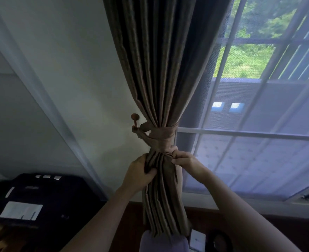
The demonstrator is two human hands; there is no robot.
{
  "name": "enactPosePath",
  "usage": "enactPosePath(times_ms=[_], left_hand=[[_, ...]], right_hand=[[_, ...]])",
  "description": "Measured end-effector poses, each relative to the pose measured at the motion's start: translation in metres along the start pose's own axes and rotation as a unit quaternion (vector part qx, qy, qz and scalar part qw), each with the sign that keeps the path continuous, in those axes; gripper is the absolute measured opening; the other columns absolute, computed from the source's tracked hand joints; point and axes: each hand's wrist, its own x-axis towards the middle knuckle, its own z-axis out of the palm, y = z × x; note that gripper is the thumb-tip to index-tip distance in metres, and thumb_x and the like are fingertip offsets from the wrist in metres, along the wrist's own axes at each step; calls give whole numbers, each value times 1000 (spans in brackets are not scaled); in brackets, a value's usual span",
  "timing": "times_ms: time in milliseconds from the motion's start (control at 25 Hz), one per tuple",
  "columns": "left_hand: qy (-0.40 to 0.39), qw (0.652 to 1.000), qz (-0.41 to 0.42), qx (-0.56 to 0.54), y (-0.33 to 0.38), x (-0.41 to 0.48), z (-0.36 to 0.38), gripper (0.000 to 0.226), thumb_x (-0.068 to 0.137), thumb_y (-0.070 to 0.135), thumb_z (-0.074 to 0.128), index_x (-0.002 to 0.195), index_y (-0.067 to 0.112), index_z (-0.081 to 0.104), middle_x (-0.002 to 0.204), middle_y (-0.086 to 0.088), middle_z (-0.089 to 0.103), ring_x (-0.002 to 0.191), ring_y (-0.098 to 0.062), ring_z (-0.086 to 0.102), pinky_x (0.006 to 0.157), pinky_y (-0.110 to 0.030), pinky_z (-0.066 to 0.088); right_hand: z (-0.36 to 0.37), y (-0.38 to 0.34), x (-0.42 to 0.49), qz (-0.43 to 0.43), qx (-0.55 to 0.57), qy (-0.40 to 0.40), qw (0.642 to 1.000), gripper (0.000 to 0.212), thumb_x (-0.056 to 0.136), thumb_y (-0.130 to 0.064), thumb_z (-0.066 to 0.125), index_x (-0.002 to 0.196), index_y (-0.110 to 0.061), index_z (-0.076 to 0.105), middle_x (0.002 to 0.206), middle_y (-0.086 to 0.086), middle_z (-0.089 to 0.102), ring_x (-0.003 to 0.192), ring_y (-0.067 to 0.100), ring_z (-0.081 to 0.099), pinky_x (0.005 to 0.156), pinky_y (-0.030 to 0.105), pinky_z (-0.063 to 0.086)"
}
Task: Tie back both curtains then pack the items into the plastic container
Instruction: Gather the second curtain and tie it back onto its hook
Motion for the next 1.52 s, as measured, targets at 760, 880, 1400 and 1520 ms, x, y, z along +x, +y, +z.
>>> enactPosePath(times_ms=[760, 880, 1400, 1520], left_hand=[[115, 989, 45, 86, 28, 9, 14, 33, 82, 42, 66, 93, 11, 62, 82, -1, 64, 71, -18, 62, 61, -26, 45], [121, 979, 49, 156, 32, 9, 18, 31, 89, 34, 59, 77, 6, 57, 74, -12, 64, 68, -30, 61, 58, -29, 36], [137, 965, 119, 190, 26, 4, 13, 30, 84, 28, 61, 62, 9, 51, 52, -7, 55, 41, -24, 53, 45, -21, 32], [106, 980, 93, 144, 15, -2, 13, 26, 87, 32, 63, 85, 6, 60, 76, -10, 63, 63, -24, 61, 56, -25, 40]], right_hand=[[0, 29, 14, -83, -122, 247, 958, 23, 95, -22, 49, 80, -31, 63, 70, -12, 60, 69, 6, 56, 69, 19, 44], [-3, 30, 24, -40, -65, 213, 974, 31, 95, -32, 45, 67, -19, 54, 63, 3, 50, 63, 17, 46, 64, 36, 38], [20, -11, 79, 99, -2, 118, 988, 22, 95, -11, 41, 93, -15, 62, 83, 0, 66, 81, 14, 58, 72, 24, 46], [20, 12, 60, -16, -93, 270, 958, 15, 93, -14, 53, 97, -15, 67, 88, -1, 68, 84, 12, 62, 77, 26, 48]])
